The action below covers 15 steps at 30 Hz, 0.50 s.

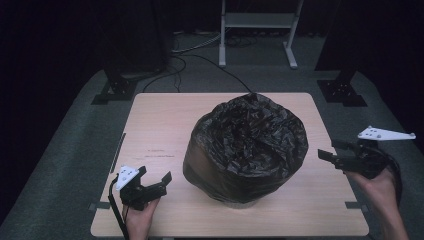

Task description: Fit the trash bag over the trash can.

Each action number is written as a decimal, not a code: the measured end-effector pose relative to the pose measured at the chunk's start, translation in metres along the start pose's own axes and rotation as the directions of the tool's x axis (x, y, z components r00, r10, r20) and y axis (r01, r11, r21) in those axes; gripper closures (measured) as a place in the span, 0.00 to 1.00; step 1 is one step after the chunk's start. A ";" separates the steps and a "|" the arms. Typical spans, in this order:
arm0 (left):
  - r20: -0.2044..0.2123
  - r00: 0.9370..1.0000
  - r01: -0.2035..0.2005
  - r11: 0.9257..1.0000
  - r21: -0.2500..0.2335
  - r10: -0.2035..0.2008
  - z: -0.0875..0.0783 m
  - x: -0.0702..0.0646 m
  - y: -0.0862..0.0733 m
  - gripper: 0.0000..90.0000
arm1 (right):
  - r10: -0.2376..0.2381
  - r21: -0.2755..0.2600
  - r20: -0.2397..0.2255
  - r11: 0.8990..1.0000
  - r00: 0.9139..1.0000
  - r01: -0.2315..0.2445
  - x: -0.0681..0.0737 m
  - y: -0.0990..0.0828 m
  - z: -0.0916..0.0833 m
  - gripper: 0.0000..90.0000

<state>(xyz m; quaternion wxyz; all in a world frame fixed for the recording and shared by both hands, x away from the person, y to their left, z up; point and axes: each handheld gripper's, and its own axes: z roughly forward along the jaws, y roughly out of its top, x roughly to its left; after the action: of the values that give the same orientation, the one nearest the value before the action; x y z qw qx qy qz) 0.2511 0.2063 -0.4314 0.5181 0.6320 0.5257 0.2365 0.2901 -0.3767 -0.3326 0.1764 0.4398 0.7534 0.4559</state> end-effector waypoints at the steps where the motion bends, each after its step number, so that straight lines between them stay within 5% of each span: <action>1: 0.000 1.000 -0.001 1.000 0.001 0.001 0.000 0.000 0.000 0.02 | 0.002 0.002 0.001 1.000 1.000 -0.002 0.000 -0.001 0.001 0.30; 15: 0.002 1.000 -0.002 1.000 0.002 0.002 0.000 0.000 0.000 0.02 | 0.022 0.027 0.001 0.999 1.000 -0.022 -0.004 -0.023 0.004 0.30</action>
<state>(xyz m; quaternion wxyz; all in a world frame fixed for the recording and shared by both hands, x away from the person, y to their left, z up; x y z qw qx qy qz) 0.2510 0.2061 -0.4316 0.5175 0.6333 0.5250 0.2358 0.2835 -0.3822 -0.3548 0.1656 0.4506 0.7545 0.4476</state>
